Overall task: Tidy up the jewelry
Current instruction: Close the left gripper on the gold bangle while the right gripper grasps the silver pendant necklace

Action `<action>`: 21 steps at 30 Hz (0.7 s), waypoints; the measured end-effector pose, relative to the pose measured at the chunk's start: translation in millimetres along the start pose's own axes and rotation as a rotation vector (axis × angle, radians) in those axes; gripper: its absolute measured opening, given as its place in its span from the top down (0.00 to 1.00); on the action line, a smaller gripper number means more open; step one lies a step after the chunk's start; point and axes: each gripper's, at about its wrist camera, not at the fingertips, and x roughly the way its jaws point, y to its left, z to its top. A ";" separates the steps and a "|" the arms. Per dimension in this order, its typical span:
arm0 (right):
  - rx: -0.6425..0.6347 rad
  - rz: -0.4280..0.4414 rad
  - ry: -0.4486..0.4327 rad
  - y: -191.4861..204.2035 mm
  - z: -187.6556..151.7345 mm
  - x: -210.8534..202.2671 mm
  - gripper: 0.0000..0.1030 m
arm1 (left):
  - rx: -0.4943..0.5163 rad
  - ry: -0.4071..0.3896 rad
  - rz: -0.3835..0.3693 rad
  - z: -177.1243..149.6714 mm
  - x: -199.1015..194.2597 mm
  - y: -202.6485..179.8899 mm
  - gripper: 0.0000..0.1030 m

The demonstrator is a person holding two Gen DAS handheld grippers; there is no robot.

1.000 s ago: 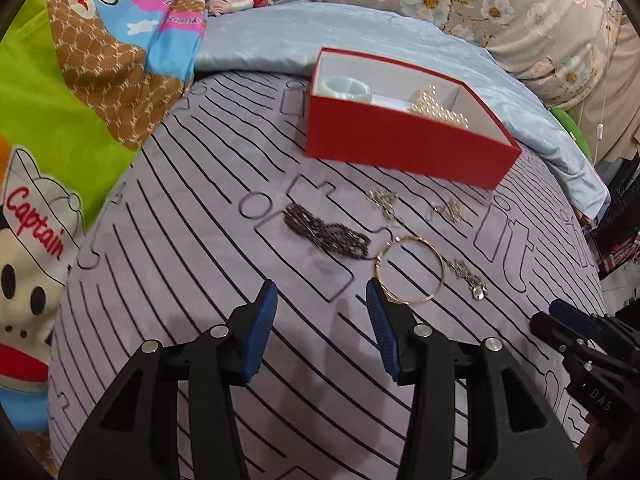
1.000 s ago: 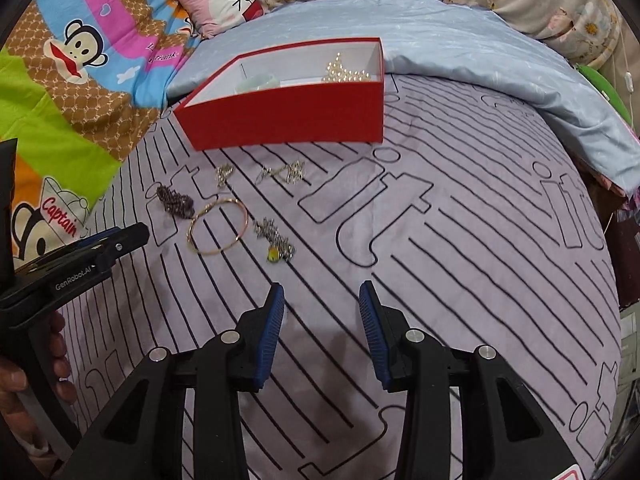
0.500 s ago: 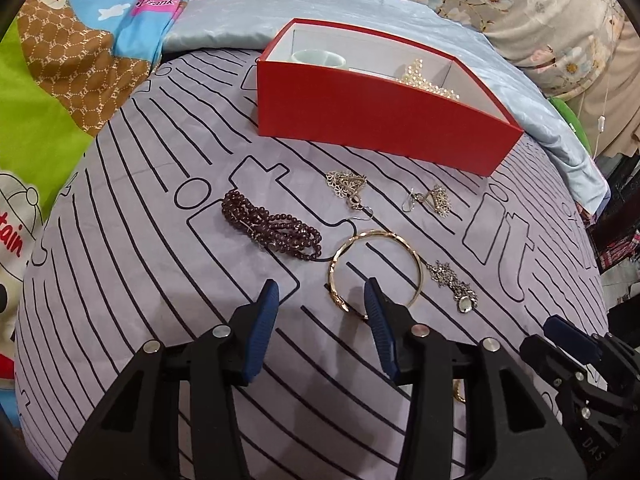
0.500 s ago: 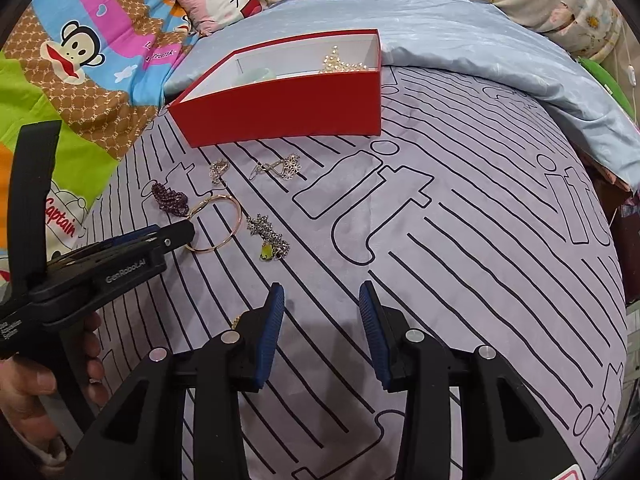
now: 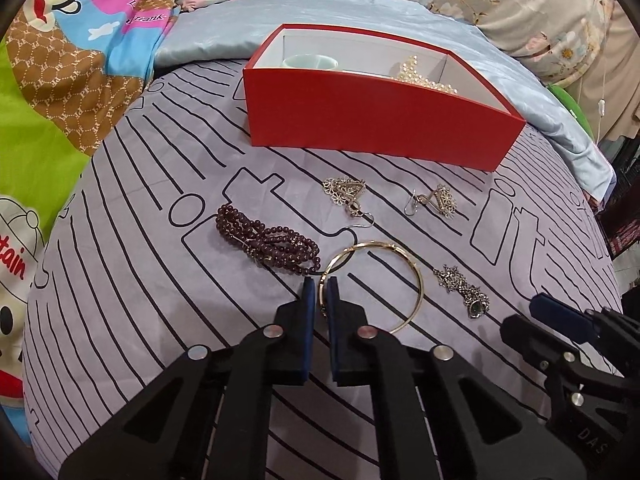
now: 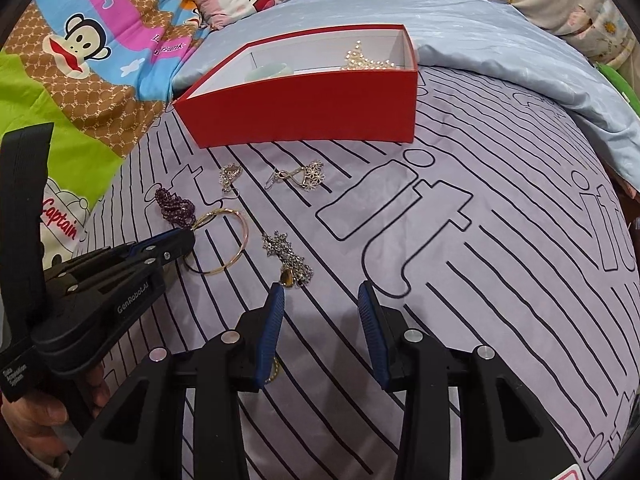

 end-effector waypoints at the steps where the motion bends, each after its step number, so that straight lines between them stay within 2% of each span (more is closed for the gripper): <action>1: -0.003 0.001 0.001 1.2 1.2 1.7 0.64 | 0.001 0.001 -0.003 0.0 -0.1 0.3 0.97; 6: -0.023 0.003 0.004 6.9 7.3 8.5 0.66 | -0.023 0.007 -0.024 1.1 -5.4 5.7 0.98; 21: -0.067 0.007 0.026 18.1 16.6 27.8 0.93 | -0.065 -0.011 -0.028 2.8 -25.1 25.9 0.98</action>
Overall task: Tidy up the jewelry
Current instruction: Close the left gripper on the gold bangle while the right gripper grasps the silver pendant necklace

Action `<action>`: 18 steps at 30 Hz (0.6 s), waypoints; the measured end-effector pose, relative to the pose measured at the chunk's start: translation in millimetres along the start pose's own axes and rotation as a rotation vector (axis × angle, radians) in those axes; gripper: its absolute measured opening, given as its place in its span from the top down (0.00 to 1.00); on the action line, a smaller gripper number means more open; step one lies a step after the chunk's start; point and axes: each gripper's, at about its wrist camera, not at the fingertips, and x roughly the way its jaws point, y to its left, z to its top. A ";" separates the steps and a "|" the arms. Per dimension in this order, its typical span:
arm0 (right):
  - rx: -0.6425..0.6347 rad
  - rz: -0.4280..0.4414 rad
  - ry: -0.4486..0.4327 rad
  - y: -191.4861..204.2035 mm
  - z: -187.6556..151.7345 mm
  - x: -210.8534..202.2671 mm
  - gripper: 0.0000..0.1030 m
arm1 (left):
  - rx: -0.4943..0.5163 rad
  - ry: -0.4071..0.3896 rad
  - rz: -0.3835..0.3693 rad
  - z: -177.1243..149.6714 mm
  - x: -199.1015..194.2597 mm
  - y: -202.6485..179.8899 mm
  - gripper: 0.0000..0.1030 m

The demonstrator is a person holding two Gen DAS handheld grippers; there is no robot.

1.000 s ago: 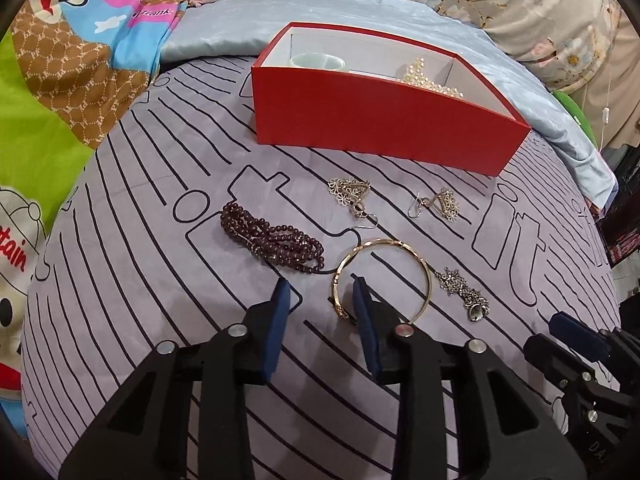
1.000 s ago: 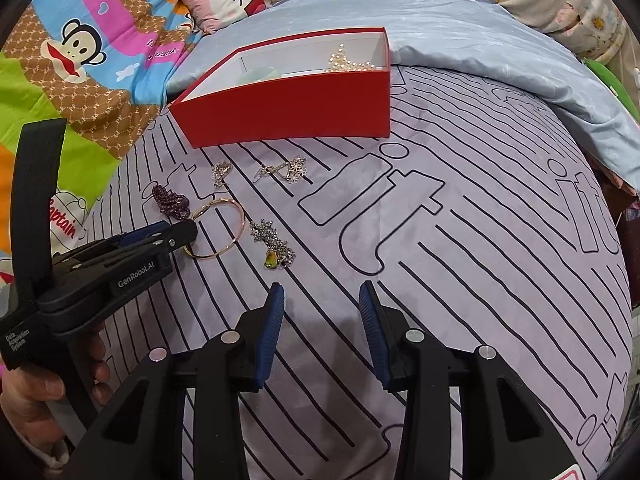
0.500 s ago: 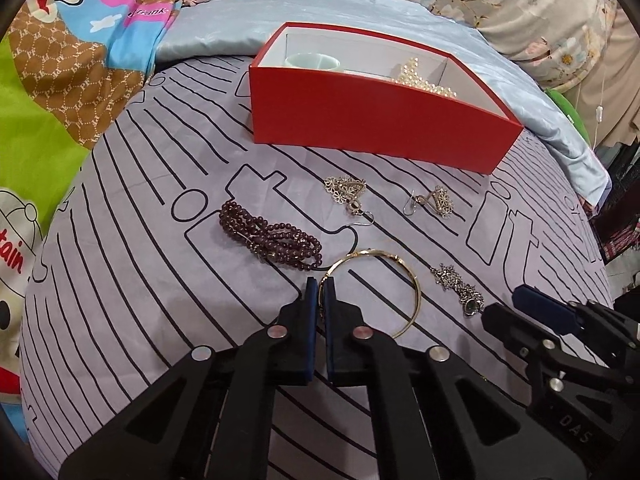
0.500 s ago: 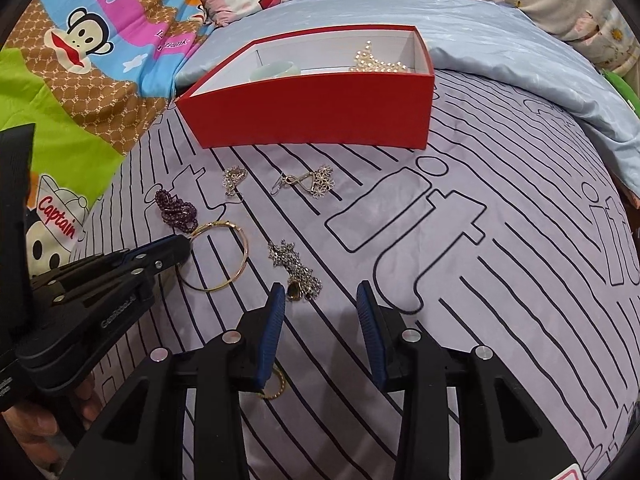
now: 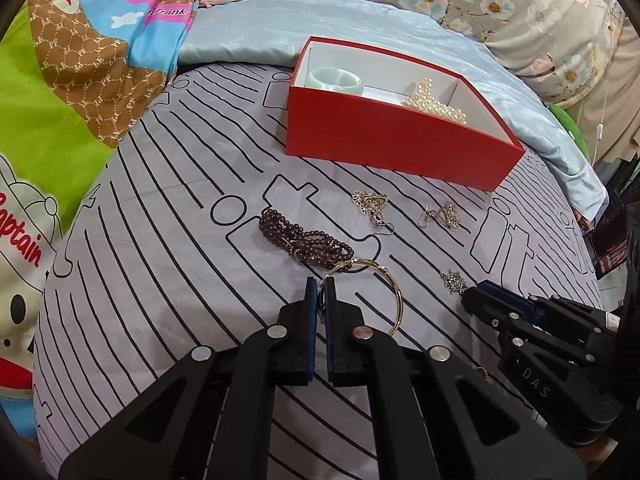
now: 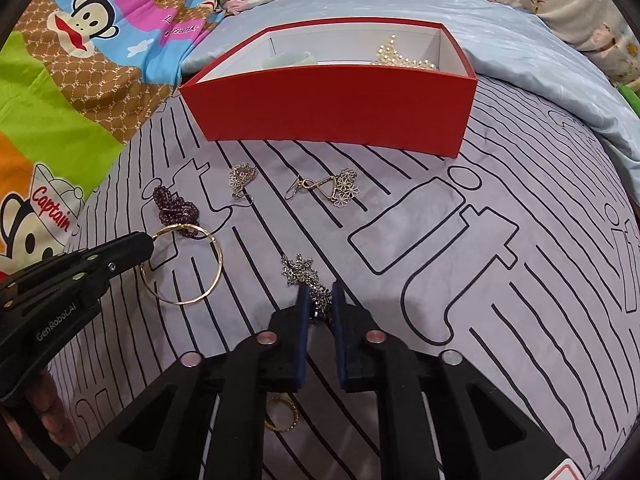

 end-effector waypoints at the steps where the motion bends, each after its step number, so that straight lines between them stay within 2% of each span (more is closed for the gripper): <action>1: 0.001 0.001 0.000 -0.2 0.2 -0.2 0.93 | 0.000 0.000 -0.002 -0.1 -0.3 -0.1 0.98; 7: 0.010 0.008 -0.004 -2.5 -2.5 -6.0 0.94 | -0.001 -0.002 -0.010 0.7 -2.7 -0.2 0.98; 18: 0.041 0.012 -0.065 -9.4 0.0 -42.7 0.95 | 0.001 -0.023 -0.038 3.7 -19.3 -1.5 0.97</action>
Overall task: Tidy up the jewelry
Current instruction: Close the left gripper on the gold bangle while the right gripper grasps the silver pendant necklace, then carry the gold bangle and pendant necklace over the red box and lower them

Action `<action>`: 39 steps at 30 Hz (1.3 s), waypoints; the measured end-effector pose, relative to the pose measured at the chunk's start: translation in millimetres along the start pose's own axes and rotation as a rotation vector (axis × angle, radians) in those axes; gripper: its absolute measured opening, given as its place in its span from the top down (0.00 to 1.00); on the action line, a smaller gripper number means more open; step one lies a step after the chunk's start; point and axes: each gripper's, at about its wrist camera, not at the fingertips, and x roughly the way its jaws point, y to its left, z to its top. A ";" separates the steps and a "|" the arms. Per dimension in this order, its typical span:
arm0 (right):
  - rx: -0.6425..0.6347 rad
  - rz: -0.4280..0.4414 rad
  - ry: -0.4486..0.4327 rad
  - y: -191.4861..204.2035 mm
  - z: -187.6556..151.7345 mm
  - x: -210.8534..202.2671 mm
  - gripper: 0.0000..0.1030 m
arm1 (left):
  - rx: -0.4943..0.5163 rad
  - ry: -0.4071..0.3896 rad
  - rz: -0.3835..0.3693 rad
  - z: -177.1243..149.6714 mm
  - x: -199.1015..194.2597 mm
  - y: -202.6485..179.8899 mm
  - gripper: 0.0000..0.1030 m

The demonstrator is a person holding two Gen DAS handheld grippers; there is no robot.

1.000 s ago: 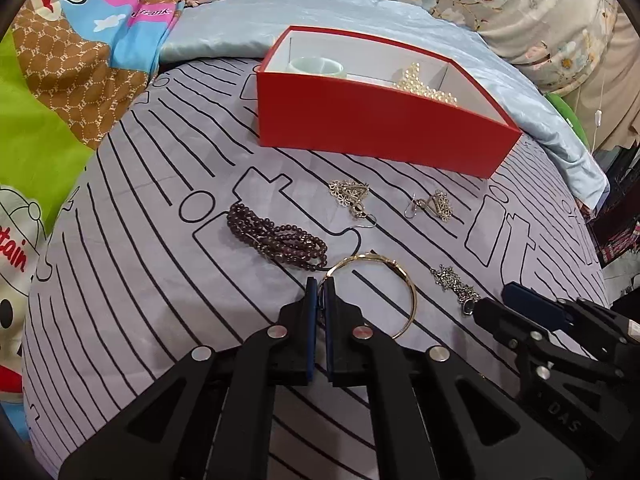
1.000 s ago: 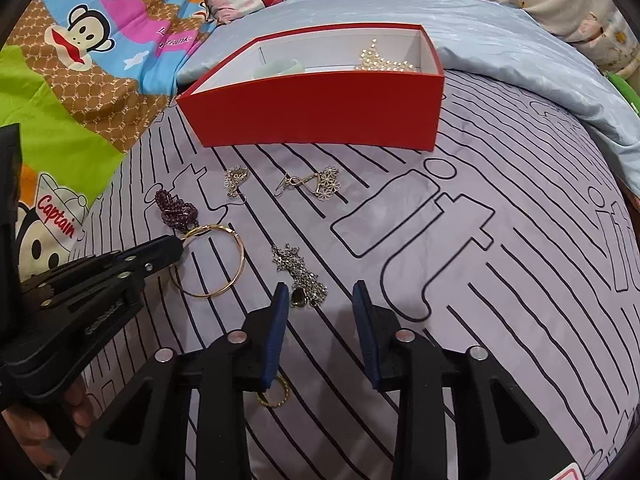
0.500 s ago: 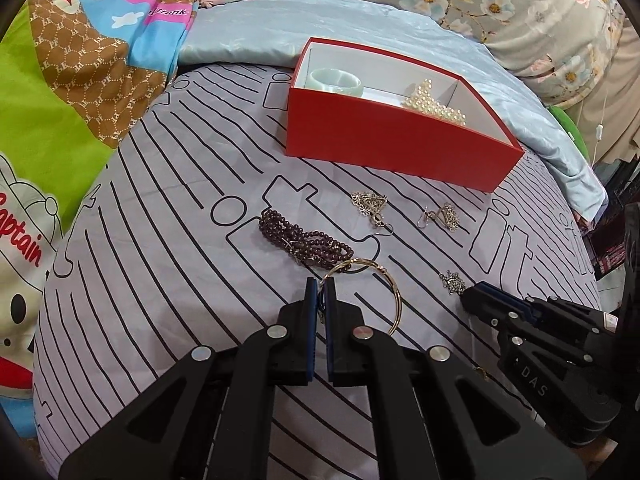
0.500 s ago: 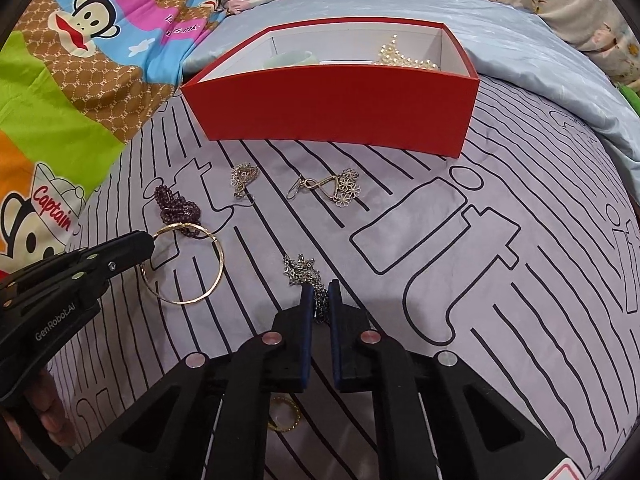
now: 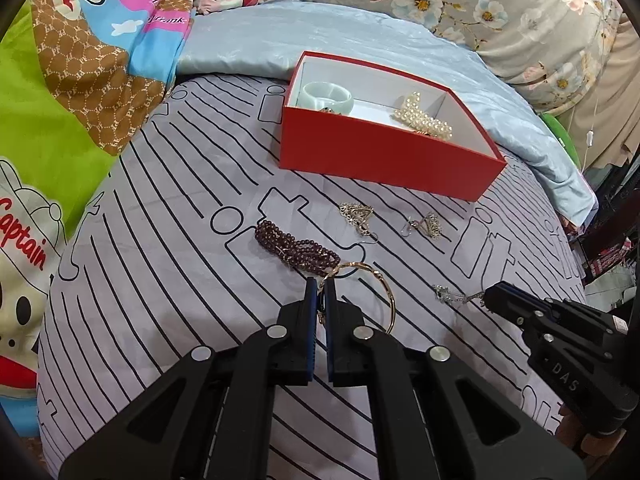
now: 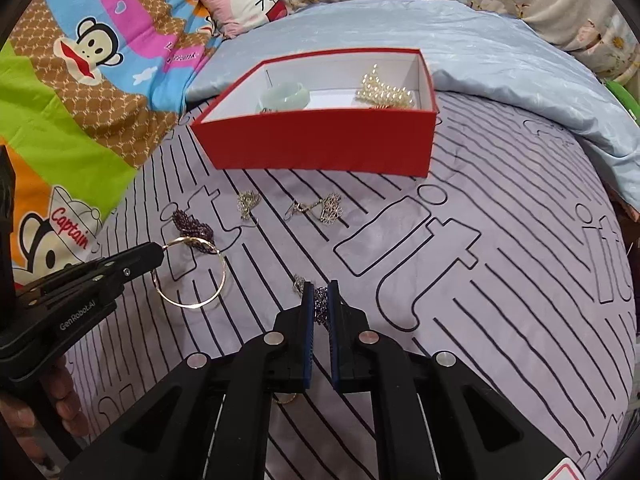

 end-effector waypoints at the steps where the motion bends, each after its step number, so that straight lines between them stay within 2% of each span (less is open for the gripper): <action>1: 0.001 0.004 -0.008 -0.7 1.6 -5.2 0.95 | 0.002 -0.002 -0.001 0.2 -1.7 -0.7 0.97; 14: -0.010 0.006 -0.135 -1.8 34.9 -63.1 0.95 | 0.032 -0.053 -0.044 22.4 -35.9 -12.6 0.97; 24: -0.051 0.005 -0.244 0.0 91.7 -94.0 0.95 | 0.066 -0.138 -0.065 75.9 -53.9 -25.7 0.97; 30: -0.055 0.018 -0.269 -1.1 134.1 -84.6 0.95 | 0.085 -0.178 -0.061 115.4 -41.8 -35.9 0.97; 39: -0.050 0.038 -0.243 -3.0 190.1 -33.9 0.95 | 0.085 -0.173 -0.046 163.3 10.1 -44.7 0.97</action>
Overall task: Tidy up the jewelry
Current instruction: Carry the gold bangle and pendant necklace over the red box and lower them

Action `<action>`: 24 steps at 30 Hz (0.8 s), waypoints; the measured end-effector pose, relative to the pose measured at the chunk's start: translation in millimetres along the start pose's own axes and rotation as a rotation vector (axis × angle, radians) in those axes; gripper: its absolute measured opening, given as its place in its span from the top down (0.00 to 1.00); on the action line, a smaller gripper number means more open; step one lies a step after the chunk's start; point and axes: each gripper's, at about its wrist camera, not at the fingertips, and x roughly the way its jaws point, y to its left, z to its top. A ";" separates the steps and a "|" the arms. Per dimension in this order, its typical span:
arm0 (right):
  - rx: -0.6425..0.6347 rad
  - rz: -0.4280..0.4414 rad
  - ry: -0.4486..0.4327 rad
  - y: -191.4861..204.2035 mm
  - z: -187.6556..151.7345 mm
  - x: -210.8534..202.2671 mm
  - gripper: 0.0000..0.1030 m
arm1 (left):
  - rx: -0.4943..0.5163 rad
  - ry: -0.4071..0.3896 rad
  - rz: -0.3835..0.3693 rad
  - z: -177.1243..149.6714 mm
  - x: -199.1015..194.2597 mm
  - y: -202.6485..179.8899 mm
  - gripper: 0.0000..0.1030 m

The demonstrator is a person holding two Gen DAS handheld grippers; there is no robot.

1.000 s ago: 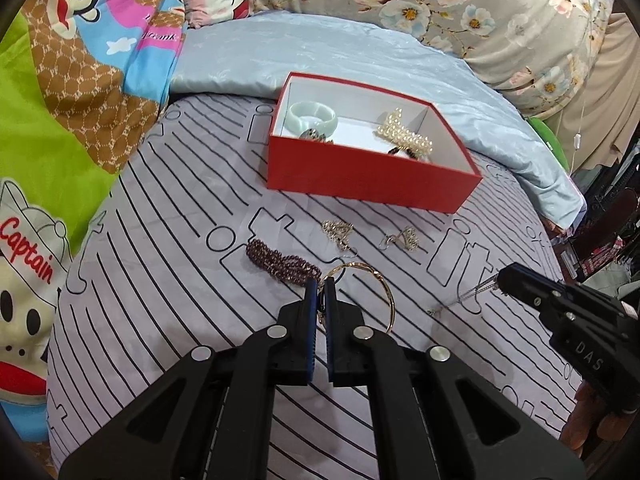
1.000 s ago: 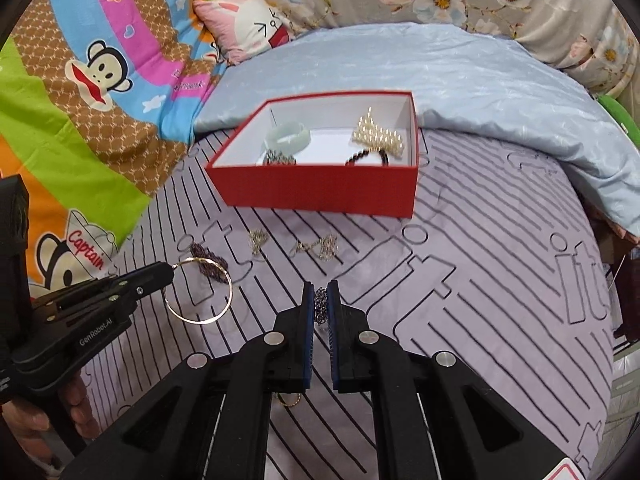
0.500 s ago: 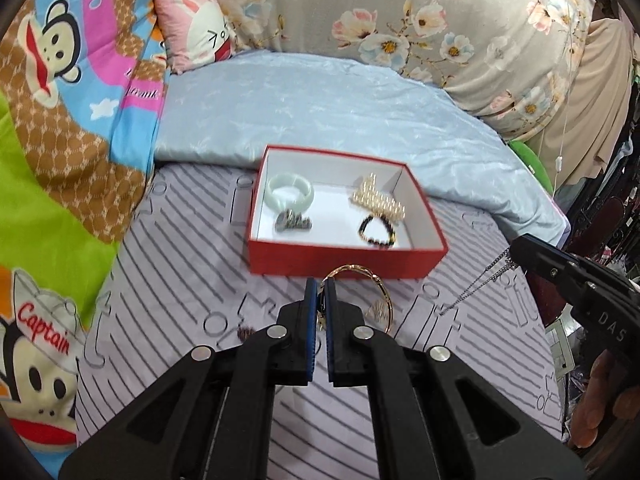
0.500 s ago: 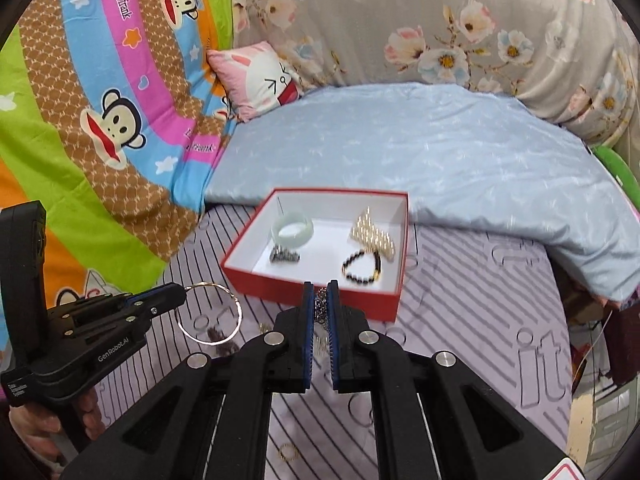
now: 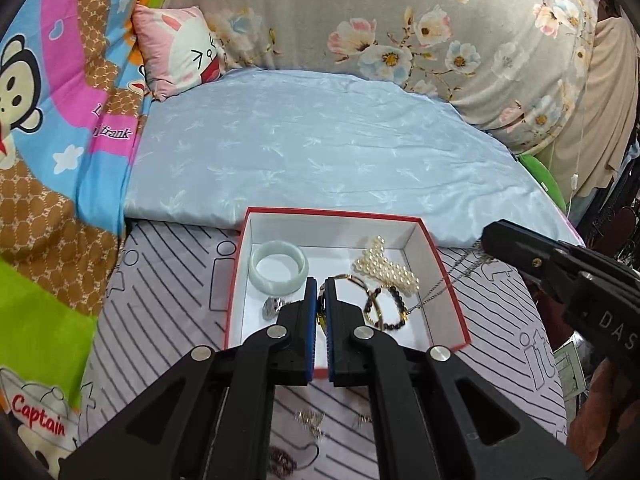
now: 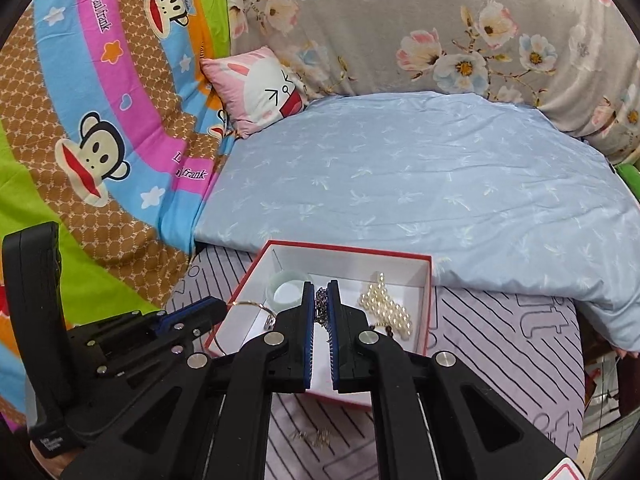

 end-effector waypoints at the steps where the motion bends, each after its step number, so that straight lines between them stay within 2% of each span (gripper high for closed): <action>1: 0.002 -0.002 0.007 -0.8 2.5 8.5 0.95 | -0.001 0.005 0.001 1.6 7.0 0.4 0.97; 12: 0.013 -0.008 0.099 -11.4 3.9 85.9 0.95 | -0.021 0.060 0.019 4.4 73.7 10.6 0.98; 24: 0.016 -0.025 0.204 -14.7 -22.5 138.7 0.94 | -0.044 0.094 0.042 -6.7 93.9 21.6 0.97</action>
